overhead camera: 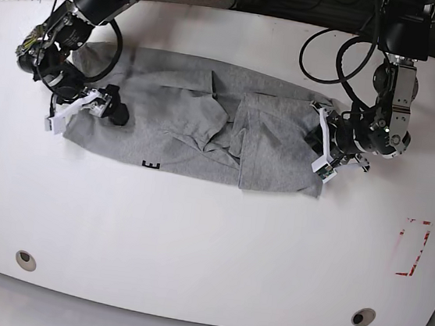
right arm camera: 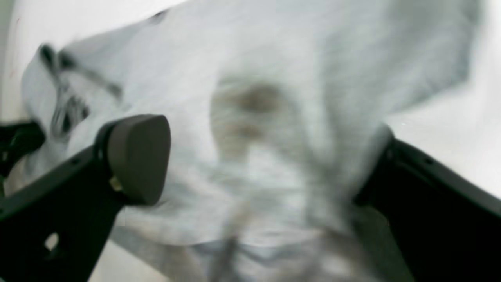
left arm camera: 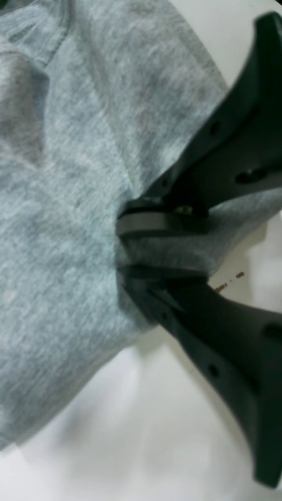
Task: Layout the t-shirt on the table in an organized manner, then fold the t-shirt properly
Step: 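Move the right gripper to the shirt's other end and grasp it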
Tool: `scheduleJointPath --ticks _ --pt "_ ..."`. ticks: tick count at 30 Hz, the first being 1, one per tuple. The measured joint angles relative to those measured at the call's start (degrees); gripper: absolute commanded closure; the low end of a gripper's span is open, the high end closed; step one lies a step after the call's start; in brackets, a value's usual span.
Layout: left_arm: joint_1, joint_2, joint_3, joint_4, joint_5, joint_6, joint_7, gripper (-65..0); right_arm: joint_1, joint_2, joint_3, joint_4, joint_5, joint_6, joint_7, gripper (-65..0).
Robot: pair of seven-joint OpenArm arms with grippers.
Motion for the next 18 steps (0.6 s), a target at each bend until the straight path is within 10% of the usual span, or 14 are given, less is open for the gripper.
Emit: scheduleJointPath --ticks 5,13,18 --pt "0.0 0.0 0.0 0.0 0.02 0.0 0.04 -11.0 -0.2 -0.17 -0.26 0.31 -0.26 -0.11 -0.42 -57.5" --pt "0.02 0.0 0.0 0.0 0.02 0.0 0.0 -11.0 -0.85 0.24 -0.24 0.15 -1.97 -0.63 -2.4 0.0" --pt "-0.02 -0.04 0.98 0.0 0.07 0.04 0.02 -11.0 -1.11 1.09 -0.35 0.72 -2.45 -0.79 -3.48 -4.1"
